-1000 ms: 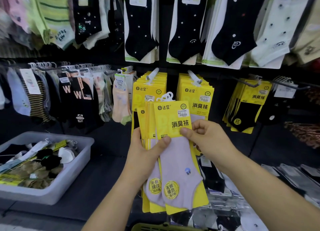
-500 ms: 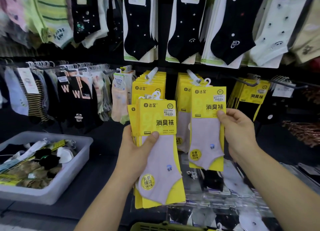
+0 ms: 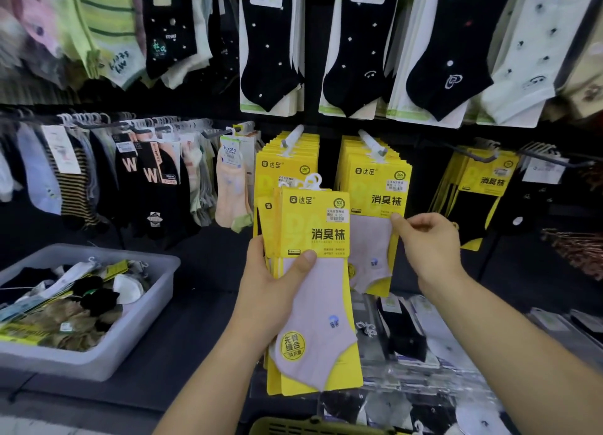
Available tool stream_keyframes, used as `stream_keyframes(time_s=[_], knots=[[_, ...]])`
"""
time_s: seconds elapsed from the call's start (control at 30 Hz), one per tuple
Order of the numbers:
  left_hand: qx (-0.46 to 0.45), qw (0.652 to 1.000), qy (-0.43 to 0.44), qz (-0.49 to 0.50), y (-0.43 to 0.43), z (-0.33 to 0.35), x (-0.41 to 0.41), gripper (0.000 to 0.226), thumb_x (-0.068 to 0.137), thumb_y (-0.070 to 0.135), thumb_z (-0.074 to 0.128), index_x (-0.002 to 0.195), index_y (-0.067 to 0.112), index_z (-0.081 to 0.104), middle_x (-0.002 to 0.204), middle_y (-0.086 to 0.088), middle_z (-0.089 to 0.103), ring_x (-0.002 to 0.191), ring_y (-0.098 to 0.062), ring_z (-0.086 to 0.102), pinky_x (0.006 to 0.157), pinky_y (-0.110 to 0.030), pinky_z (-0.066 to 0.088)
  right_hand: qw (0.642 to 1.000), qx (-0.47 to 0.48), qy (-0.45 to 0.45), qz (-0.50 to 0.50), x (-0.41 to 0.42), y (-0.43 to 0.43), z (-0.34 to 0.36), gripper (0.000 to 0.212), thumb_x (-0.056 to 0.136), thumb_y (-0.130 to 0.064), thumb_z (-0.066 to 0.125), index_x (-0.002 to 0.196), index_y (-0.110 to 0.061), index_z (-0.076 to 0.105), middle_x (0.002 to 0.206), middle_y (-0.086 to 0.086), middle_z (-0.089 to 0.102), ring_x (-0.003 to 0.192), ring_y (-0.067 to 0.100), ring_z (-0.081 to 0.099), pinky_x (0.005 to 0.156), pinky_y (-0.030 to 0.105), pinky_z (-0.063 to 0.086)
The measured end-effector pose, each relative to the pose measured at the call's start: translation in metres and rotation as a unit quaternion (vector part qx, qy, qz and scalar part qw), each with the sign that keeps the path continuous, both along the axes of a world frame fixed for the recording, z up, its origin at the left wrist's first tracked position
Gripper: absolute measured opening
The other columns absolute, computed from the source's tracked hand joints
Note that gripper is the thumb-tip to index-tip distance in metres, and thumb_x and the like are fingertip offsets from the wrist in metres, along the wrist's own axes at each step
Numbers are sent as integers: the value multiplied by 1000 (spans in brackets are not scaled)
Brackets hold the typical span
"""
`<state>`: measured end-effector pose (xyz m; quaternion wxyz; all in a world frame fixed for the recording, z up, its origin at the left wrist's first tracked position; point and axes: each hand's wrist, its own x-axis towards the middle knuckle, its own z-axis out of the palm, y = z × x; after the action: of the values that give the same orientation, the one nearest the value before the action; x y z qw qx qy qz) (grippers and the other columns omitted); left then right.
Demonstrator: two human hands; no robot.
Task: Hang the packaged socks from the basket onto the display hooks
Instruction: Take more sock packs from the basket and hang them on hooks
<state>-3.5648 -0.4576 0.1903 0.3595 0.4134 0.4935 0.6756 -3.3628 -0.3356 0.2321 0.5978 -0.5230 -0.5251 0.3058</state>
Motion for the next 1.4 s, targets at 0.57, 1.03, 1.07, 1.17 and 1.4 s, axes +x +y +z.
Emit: stream_keyframes(time_s=[0.57,1.03,1.07,1.17,1.4], knots=[[32,999,0,-25,0,0,9,56,72,51,83,120,38,57,110,20,78,100,-3,77,72,-19,62,963,-95,52,249,-20,-53,-1,14,95,-19,67,97,-6,68,78,3,75,52,8,59,42,21,44],[36,999,24,26,-1,1,-10,33,91,33,81,115,41,59,107,19,77,96,-6,78,67,-21,62,995,59,39,67,13,-4,23,13,100,-20,60,90,-26,65,82,-10,77,82,10,73,73,31,57],[36,999,24,27,-1,2,-10,33,91,32,81,116,40,59,107,19,77,96,-6,78,67,-21,62,995,66,22,69,12,-1,23,13,100,-20,60,90,-26,65,83,-9,77,84,12,73,77,34,57],[35,999,21,21,-1,2,-10,32,92,30,80,115,39,60,105,19,78,95,-6,78,67,-20,62,995,68,-1,68,7,6,22,10,99,-20,62,91,-25,66,82,-9,77,83,10,73,79,36,58],[39,999,13,-2,-1,1,-3,40,84,39,82,117,36,59,108,16,79,97,-9,79,70,-23,63,997,69,-22,27,1,20,13,15,94,-26,69,97,-12,70,77,-4,64,69,11,58,64,29,47]])
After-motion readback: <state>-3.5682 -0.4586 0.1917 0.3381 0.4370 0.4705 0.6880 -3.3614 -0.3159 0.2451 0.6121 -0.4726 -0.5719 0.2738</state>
